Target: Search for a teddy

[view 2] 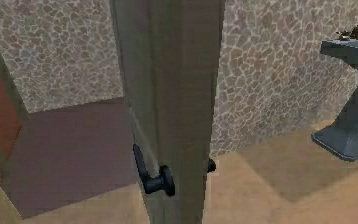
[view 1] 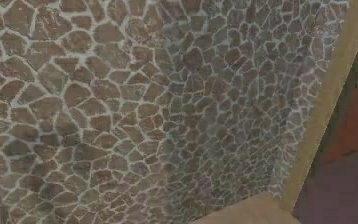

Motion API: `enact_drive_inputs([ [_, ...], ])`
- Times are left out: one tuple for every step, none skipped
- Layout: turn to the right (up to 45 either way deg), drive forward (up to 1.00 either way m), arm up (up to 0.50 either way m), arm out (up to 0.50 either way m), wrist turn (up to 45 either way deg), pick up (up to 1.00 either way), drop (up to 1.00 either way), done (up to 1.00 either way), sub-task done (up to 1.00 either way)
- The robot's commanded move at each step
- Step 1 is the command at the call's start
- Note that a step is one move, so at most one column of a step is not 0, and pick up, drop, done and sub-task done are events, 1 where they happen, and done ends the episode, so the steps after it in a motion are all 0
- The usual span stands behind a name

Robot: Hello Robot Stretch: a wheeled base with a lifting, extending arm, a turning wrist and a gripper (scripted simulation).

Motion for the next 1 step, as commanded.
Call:
enact_drive_inputs([
  [0.0,0.35,0.00,0.00,0.0,0.00,0.00,0.00,0.00],
])
